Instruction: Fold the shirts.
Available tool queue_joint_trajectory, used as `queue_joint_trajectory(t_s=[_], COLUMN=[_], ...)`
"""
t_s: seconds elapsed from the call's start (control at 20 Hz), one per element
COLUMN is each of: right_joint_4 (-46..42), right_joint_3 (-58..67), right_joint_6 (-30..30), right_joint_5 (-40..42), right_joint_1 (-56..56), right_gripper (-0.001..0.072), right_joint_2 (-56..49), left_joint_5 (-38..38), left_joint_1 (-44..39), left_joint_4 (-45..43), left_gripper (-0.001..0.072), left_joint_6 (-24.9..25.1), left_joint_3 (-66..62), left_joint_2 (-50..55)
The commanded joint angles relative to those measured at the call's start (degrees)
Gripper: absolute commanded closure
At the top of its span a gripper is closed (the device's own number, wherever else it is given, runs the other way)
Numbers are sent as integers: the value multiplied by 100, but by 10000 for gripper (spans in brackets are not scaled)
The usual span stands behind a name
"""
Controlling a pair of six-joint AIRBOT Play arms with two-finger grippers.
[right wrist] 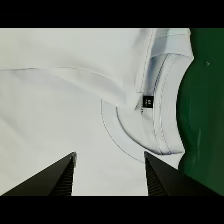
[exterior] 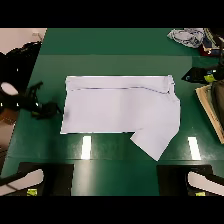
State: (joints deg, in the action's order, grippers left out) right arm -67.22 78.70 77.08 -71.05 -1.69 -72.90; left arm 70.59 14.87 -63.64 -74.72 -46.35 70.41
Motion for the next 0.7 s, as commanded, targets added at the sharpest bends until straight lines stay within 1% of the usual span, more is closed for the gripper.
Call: queue_joint_trajectory(t_s=[0.0, 0.15, 0.2, 0.25, 0.3, 0.4, 0.45, 0.5, 0.55, 0.6, 0.65], right_joint_4=[9, 13, 15, 15, 15, 15, 15, 15, 2, 4, -17], right_joint_3=[0, -2, -2, 0, 0, 0, -2, -2, -2, -2, -4], right_joint_6=[-2, 0, 0, 0, 0, 4, 7, 28, 79, 98, 98], right_joint_5=[-74, -199, -236, -269, -278, -291, -330, -431, -544, -704, -905], right_joint_1=[66, 212, 269, 334, 400, 490, 492, 492, 474, 417, 354], right_gripper=[217, 216, 217, 238, 280, 280, 280, 280, 280, 280, 280], right_joint_2=[229, 245, 245, 245, 245, 254, 258, 258, 258, 258, 258], left_joint_5=[-28, -155, -271, -380, -505, -730, -804, -820, -802, -750, -686], left_joint_1=[22, 22, 22, 22, 22, 22, 22, 22, 22, 22, 22], left_joint_4=[39, 302, 501, 699, 883, 1023, 1047, 1121, 1211, 1290, 1309], left_gripper=[-3, -3, -3, -3, -3, -2, 88, 353, 542, 648, 685], left_joint_6=[17, 20, 96, 254, 321, 313, 299, 317, 358, 525, 651], left_joint_3=[1182, 1443, 1521, 1587, 1646, 1681, 1681, 1681, 1681, 1676, 1668], left_joint_2=[-815, -940, -940, -933, -933, -929, -929, -929, -929, -929, -931])
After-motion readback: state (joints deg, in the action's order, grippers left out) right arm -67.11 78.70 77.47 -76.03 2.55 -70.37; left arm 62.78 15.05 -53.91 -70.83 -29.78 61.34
